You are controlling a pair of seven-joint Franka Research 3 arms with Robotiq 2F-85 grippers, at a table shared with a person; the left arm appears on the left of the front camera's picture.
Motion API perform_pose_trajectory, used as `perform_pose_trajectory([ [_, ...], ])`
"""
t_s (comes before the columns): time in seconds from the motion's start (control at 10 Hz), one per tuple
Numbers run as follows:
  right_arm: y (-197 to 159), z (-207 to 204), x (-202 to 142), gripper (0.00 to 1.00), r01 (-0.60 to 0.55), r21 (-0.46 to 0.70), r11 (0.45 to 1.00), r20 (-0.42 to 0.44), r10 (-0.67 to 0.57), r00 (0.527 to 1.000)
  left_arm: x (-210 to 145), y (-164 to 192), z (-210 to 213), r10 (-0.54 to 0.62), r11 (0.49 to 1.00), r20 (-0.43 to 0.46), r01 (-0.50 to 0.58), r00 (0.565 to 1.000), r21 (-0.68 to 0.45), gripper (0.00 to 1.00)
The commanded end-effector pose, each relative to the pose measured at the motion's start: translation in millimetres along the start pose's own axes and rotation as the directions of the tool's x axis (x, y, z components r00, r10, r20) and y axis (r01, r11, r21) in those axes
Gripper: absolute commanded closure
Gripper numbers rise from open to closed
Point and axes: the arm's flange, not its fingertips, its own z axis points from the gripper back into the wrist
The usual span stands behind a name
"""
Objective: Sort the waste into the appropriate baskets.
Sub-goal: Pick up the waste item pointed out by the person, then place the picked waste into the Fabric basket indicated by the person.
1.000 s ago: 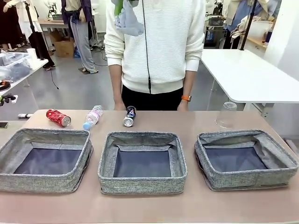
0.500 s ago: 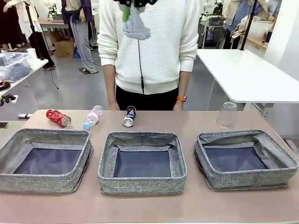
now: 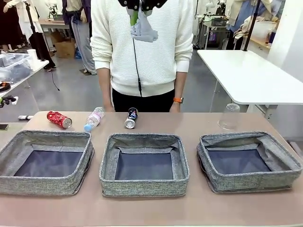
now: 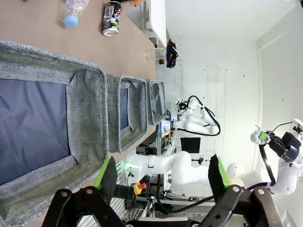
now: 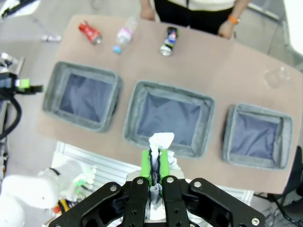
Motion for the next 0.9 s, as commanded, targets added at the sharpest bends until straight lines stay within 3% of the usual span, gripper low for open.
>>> perform_pose_trajectory([
  [0.0,-0.7,1.6,-0.5,0.93,0.012,0.015,1.0,-0.008,-0.012,1.0,-0.9,-0.7,0.1,-0.02,1.0,-0.003,0.02,1.0,-0.012,0.0],
  [0.8,-0.7,1.6,-0.5,0.93,0.012,0.015,1.0,-0.008,-0.012,1.0,-0.9,-0.7,0.1,-0.02,1.0,-0.003,0.02,1.0,-0.012,0.0],
])
